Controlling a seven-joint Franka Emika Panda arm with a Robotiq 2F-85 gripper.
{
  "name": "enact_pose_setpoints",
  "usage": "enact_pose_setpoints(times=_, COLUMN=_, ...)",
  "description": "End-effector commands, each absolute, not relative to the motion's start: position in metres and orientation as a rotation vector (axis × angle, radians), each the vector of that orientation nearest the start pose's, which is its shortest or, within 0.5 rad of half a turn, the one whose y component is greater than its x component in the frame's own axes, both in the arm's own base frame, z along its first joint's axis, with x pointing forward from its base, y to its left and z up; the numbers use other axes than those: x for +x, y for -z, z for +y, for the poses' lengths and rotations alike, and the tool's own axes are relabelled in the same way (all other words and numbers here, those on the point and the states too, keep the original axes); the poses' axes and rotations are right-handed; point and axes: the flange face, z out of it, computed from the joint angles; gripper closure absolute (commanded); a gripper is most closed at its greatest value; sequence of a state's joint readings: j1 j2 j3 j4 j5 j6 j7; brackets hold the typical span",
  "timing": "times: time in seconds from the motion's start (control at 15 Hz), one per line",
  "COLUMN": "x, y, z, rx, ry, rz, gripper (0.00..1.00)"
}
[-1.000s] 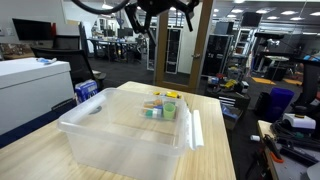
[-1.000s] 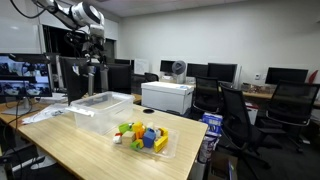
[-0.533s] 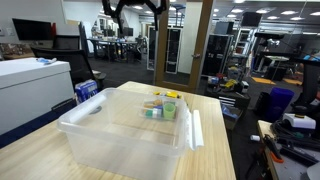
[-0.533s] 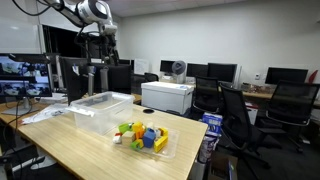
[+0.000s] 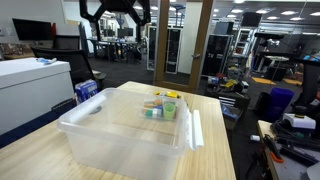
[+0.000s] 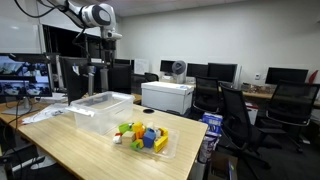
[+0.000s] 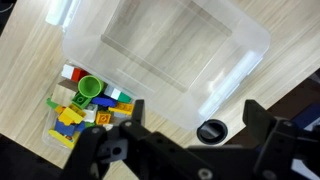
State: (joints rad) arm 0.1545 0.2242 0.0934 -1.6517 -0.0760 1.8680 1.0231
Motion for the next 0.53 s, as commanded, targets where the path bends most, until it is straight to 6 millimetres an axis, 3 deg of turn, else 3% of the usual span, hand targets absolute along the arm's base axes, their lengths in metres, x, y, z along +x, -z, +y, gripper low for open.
enact_pose_setpoints(times=0.0, x=0.6138, y=-0.4661, z=0.1521, rx=-2.998, ry=-0.102, rz=0.91, gripper=0.0)
enact_pose_setpoints(times=0.07, x=0.6095, y=-0.4605, z=0.1542, rx=-3.021, ry=-0.209, rz=0.895, gripper=0.0)
enact_pose_setpoints(times=0.13, x=0.6103, y=-0.4643, z=0.1524, rx=-3.006, ry=-0.085, rz=0.997, gripper=0.0)
enact_pose_setpoints(times=0.4, x=0.6093, y=-0.4575, z=0.1549, rx=-3.031, ry=-0.17, rz=0.95, gripper=0.0)
enact_pose_setpoints(times=0.47, x=0.6059, y=-0.4592, z=0.1561, rx=-3.059, ry=-0.189, rz=0.816, gripper=0.0)
